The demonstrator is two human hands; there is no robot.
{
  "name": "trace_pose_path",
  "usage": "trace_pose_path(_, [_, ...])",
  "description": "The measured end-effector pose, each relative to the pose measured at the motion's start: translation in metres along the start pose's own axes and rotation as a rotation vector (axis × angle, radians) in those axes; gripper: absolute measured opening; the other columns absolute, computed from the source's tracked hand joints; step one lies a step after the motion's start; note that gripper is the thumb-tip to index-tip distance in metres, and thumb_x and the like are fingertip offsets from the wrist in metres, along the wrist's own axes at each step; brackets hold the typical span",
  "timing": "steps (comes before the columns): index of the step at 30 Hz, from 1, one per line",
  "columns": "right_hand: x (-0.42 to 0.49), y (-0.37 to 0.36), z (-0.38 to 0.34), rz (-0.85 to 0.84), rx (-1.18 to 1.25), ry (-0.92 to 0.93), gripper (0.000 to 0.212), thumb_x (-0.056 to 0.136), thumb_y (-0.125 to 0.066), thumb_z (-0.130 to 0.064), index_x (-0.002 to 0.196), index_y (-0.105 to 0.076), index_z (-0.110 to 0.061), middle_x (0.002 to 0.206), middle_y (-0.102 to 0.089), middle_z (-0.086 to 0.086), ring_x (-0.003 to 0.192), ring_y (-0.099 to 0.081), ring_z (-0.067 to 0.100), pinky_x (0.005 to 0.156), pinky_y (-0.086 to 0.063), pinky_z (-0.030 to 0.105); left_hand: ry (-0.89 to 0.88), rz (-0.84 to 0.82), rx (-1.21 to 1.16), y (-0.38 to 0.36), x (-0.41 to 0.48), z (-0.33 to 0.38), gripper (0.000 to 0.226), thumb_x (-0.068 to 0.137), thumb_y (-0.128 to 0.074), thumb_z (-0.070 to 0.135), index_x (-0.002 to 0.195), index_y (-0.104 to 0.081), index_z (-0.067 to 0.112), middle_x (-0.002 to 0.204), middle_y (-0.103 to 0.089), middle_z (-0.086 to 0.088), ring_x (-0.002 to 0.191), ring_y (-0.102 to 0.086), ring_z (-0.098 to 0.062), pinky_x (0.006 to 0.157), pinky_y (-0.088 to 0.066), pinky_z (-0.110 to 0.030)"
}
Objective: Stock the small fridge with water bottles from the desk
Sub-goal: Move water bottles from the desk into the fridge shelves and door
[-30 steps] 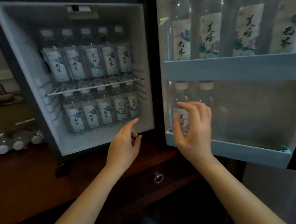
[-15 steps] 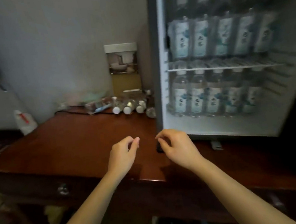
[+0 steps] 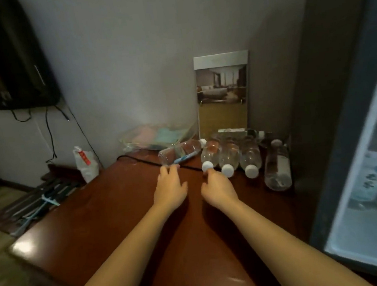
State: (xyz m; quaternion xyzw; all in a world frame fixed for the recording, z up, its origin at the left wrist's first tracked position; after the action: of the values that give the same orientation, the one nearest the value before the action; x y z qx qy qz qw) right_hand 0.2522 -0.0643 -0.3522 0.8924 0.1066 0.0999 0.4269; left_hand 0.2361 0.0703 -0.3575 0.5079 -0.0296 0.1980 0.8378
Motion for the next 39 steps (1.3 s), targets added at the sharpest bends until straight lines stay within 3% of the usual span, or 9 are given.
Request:
trace_pose_path(6, [0.064, -0.038, -0.018, -0.054, 0.166, 0.040, 0.046, 0.090, -0.042, -0.008, 0.136, -0.040, -0.007, 0.119, -0.060, 0.018, 0.100, -0.057, 0.030, 0.074, -0.044, 0.034, -0.009, 0.052, 0.309, -0.014, 0.098, -0.017, 0.059, 0.088, -0.055, 0.020, 0.141, -0.029, 0.012, 0.150, -0.020, -0.018, 0.137, -0.020, -0.037, 0.110, -0.026, -0.046])
trace_pose_path(10, [0.080, -0.045, -0.014, -0.020, 0.197, 0.044, 0.044, 0.087, -0.043, -0.005, 0.130, -0.044, -0.005, 0.113, -0.061, 0.016, 0.102, -0.058, 0.033, 0.075, -0.046, 0.034, -0.084, 0.120, 0.463, -0.021, 0.129, -0.021, 0.056, 0.086, -0.058, 0.040, 0.128, -0.040, 0.008, 0.126, -0.048, -0.017, 0.122, -0.042, -0.033, 0.099, -0.035, -0.043])
trace_pose_path(14, [0.077, -0.049, -0.010, -0.019, 0.232, 0.043, 0.045, 0.087, -0.041, -0.004, 0.132, -0.043, -0.008, 0.109, -0.063, 0.016, 0.100, -0.058, 0.033, 0.074, -0.046, 0.034, -0.136, 0.162, 0.491, -0.016, 0.128, -0.027, 0.055, 0.084, -0.060, 0.046, 0.117, -0.046, 0.004, 0.116, -0.055, -0.017, 0.109, -0.051, -0.034, 0.088, -0.041, -0.040])
trace_pose_path(19, [0.056, -0.041, -0.016, -0.025, 0.312, 0.015, 0.042, 0.090, -0.040, -0.007, 0.132, -0.045, -0.011, 0.121, -0.059, 0.015, 0.115, -0.053, 0.033, 0.091, -0.042, 0.033, -0.037, 0.171, 0.168, 0.009, 0.084, -0.052, 0.052, 0.078, -0.064, 0.050, 0.104, -0.053, 0.006, 0.107, -0.062, -0.017, 0.099, -0.058, -0.037, 0.077, -0.044, -0.039])
trace_pose_path(24, [0.012, -0.045, -0.021, -0.099, 0.373, -0.026, 0.048, 0.093, -0.046, -0.012, 0.140, -0.038, -0.009, 0.132, -0.055, 0.011, 0.125, -0.049, 0.025, 0.101, -0.036, 0.028, 0.093, 0.078, -0.129, 0.034, 0.017, -0.071, 0.049, 0.079, -0.067, 0.047, 0.115, -0.057, 0.016, 0.109, -0.066, -0.005, 0.097, -0.062, -0.025, 0.078, -0.047, -0.032])
trace_pose_path(29, [-0.039, -0.048, -0.031, -0.208, 0.539, -0.046, 0.065, 0.093, -0.055, -0.024, 0.148, -0.021, -0.009, 0.139, -0.049, 0.008, 0.126, -0.048, 0.019, 0.106, -0.037, 0.028, 0.144, 0.054, -0.588, 0.039, -0.057, -0.080, 0.028, 0.087, -0.063, 0.030, 0.109, -0.059, 0.014, 0.102, -0.067, -0.003, 0.079, -0.062, -0.004, 0.059, -0.044, -0.008])
trace_pose_path(34, [-0.093, -0.036, -0.044, -0.278, 0.771, 0.033, 0.052, 0.091, -0.058, -0.012, 0.136, -0.035, -0.022, 0.126, -0.056, 0.000, 0.111, -0.057, 0.014, 0.092, -0.047, 0.022, 0.105, -0.061, -0.693, 0.043, -0.121, -0.059, 0.023, 0.088, -0.061, 0.033, 0.104, -0.060, 0.016, 0.096, -0.069, 0.003, 0.086, -0.066, -0.011, 0.067, -0.048, -0.017])
trace_pose_path(36, [-0.115, -0.029, -0.042, -0.289, 0.838, 0.038, 0.045, 0.089, -0.061, -0.009, 0.129, -0.042, -0.014, 0.120, -0.060, 0.002, 0.103, -0.062, 0.013, 0.083, -0.052, 0.018, 0.066, -0.134, -0.717, 0.043, -0.146, -0.042, 0.029, 0.086, -0.062, 0.040, 0.105, -0.060, 0.018, 0.095, -0.069, 0.003, 0.088, -0.067, -0.012, 0.070, -0.050, -0.018])
trace_pose_path(39, [-0.153, -0.017, -0.025, -0.279, 0.885, 0.005, 0.055, 0.085, -0.067, -0.016, 0.133, -0.040, -0.015, 0.122, -0.062, 0.006, 0.109, -0.062, 0.018, 0.095, -0.051, 0.034, 0.014, -0.253, -0.806, 0.039, -0.187, -0.017, 0.041, 0.083, -0.059, 0.051, 0.113, -0.057, 0.023, 0.105, -0.070, 0.001, 0.095, -0.068, -0.012, 0.084, -0.055, -0.032])
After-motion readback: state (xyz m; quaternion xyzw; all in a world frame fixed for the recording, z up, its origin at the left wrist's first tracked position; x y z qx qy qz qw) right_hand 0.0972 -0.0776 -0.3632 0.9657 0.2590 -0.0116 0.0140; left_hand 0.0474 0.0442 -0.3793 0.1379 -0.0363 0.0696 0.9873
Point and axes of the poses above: each hand's wrist, its own x-axis towards the middle knuckle, its own y-axis out of the back of the hand, z = x × y, the point moved 6 cm from there along x, towards the middle knuckle
